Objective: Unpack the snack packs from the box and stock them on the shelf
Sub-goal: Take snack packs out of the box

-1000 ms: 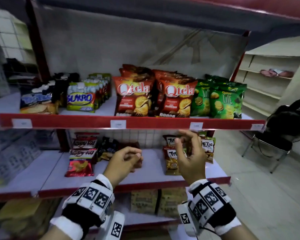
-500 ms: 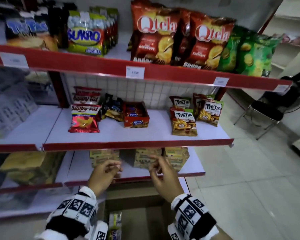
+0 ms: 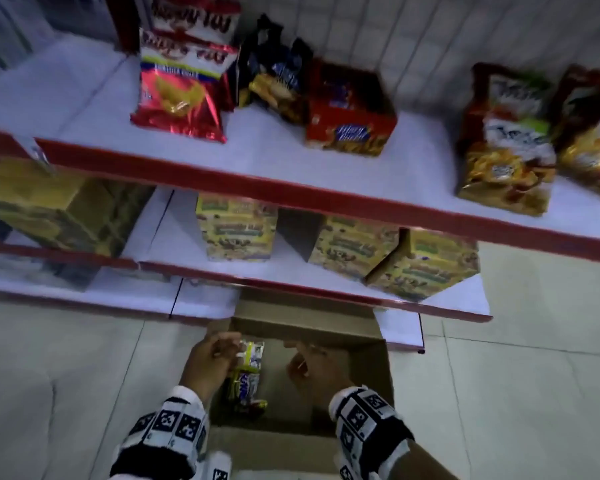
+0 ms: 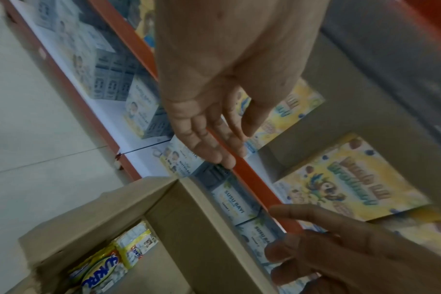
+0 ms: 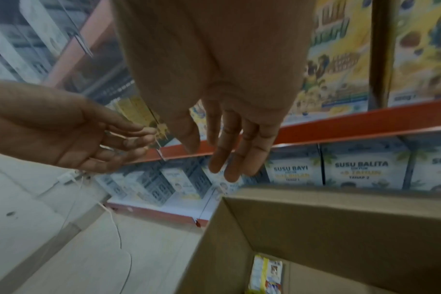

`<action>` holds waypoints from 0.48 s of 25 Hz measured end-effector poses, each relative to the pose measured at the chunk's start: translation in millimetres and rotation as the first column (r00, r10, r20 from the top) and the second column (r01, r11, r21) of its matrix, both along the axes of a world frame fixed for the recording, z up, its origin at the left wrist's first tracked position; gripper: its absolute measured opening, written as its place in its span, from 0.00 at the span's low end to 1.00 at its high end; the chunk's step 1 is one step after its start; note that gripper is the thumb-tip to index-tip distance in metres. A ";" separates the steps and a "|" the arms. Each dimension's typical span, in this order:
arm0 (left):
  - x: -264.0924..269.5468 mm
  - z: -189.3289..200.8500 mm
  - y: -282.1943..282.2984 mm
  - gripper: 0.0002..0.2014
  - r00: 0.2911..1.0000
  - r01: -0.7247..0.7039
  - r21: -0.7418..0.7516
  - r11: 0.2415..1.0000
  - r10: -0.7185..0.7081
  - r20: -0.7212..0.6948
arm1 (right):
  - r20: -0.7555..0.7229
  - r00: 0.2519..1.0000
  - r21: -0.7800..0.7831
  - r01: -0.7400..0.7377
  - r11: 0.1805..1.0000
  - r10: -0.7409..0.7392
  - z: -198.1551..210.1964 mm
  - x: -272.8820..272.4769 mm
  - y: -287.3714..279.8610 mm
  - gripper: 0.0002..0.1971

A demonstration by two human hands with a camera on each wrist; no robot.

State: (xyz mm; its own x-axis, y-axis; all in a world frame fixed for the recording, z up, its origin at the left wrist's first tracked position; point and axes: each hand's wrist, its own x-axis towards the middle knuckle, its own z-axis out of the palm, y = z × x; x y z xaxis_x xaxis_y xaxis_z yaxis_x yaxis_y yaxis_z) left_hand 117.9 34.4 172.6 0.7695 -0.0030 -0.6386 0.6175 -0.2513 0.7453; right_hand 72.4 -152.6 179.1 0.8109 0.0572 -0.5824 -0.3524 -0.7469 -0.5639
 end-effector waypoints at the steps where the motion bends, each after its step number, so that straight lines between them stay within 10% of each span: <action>1: -2.3 -21.5 2.3 0.07 0.999 -0.041 0.008 0.999 0.041 -0.031 | -0.064 0.998 0.026 -0.018 0.999 0.020 -23.4 3.4 1.5 0.24; 12: 25.4 -228.7 10.0 0.08 0.997 -0.079 -0.056 0.995 0.077 -0.031 | -0.249 0.896 -0.082 -0.398 0.914 0.368 -291.9 39.2 9.1 0.22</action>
